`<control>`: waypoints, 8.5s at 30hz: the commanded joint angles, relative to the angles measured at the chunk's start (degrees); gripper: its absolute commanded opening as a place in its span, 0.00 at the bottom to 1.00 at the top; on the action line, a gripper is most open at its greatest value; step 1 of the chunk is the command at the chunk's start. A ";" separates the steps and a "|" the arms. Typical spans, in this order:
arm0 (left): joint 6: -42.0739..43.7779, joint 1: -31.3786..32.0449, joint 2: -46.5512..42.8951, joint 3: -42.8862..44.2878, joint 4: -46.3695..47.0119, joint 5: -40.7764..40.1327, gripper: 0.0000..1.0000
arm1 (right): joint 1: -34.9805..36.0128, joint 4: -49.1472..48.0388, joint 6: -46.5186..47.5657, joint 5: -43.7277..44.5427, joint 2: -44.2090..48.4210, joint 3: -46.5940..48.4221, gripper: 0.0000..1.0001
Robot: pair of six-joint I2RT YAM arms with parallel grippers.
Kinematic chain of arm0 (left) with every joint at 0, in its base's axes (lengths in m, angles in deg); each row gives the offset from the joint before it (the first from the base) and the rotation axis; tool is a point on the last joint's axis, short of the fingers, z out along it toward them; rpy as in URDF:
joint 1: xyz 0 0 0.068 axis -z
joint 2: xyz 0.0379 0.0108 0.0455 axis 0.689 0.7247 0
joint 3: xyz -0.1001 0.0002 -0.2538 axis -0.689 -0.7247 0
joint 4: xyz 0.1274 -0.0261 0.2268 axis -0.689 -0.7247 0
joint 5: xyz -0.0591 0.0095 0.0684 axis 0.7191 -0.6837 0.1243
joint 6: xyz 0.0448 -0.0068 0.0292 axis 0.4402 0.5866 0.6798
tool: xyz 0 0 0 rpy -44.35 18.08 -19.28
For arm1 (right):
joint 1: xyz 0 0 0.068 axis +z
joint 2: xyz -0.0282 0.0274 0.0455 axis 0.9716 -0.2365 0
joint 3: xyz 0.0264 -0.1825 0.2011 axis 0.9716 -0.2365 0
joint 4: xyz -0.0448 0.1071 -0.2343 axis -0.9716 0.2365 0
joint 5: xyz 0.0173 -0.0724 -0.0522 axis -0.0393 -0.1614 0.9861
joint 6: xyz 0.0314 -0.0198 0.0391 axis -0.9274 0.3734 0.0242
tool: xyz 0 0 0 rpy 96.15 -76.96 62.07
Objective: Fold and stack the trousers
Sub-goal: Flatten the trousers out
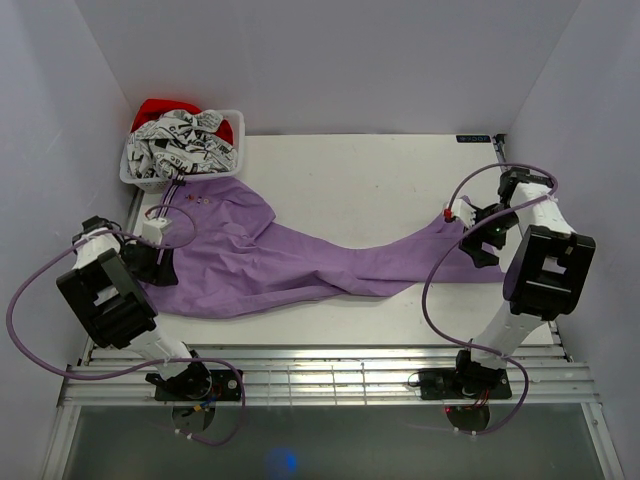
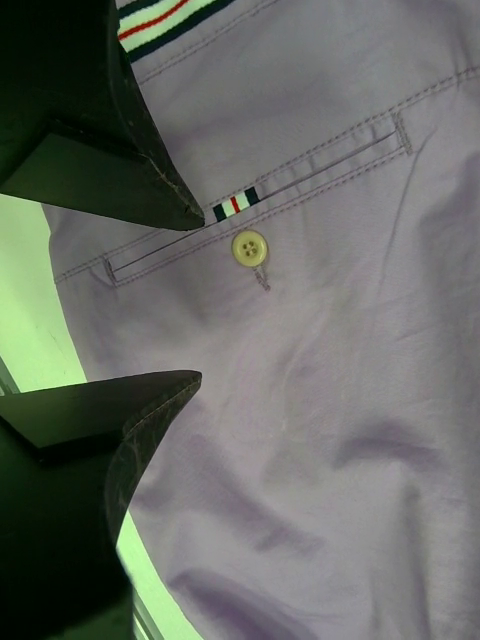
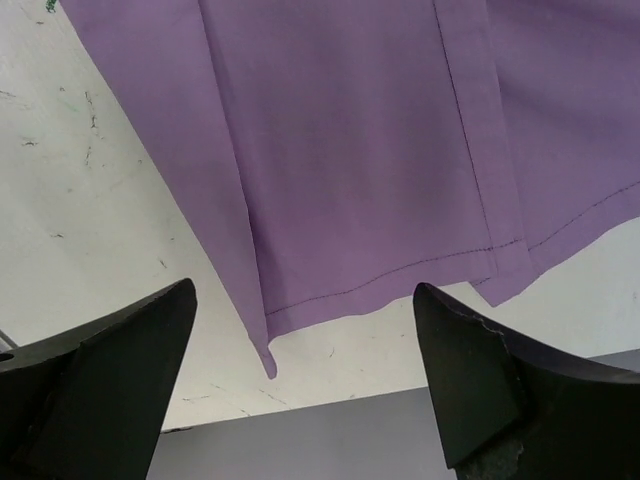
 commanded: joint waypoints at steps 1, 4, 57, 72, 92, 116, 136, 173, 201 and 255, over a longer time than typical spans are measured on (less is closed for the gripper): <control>0.74 0.15 -2.79 -1.33 -0.03 1.89 0.69 | 0.16 -1.37 1.84 0.25 -0.89 -0.06 0.95; 0.92 0.24 -2.61 -2.39 0.06 1.98 0.69 | 0.16 -3.83 1.49 0.34 -2.04 -1.20 0.94; -2.25 0.06 -4.10 -2.57 2.79 1.19 0.71 | 10.90 -25.12 -17.42 16.70 -21.51 38.13 0.97; -3.04 0.15 -2.43 0.77 -2.05 6.29 0.73 | -7.39 -9.19 19.76 -3.18 0.87 2.40 0.84; -4.44 0.15 0.11 1.74 -2.40 4.89 0.73 | -6.08 -18.26 26.19 -3.36 -17.23 1.52 0.79; -8.04 0.15 -6.03 -2.74 5.23 4.18 0.63 | -7.04 13.56 18.89 2.70 27.80 -16.40 0.08; -16.92 -1.25 -6.92 -5.56 18.60 -1.71 0.39 | -10.65 10.76 -13.44 5.78 -21.95 24.91 0.08; -10.86 -14.17 5.65 2.97 19.66 -14.27 0.00 | -9.16 5.13 -11.96 14.84 -17.68 7.67 0.08; -4.35 -2.58 -13.87 1.30 3.04 7.97 0.79 | -7.75 5.05 -8.54 6.30 0.24 3.48 0.99; -32.31 7.54 17.52 14.85 22.47 -17.44 0.69 | 4.74 -27.13 -34.81 12.72 -19.29 6.37 0.39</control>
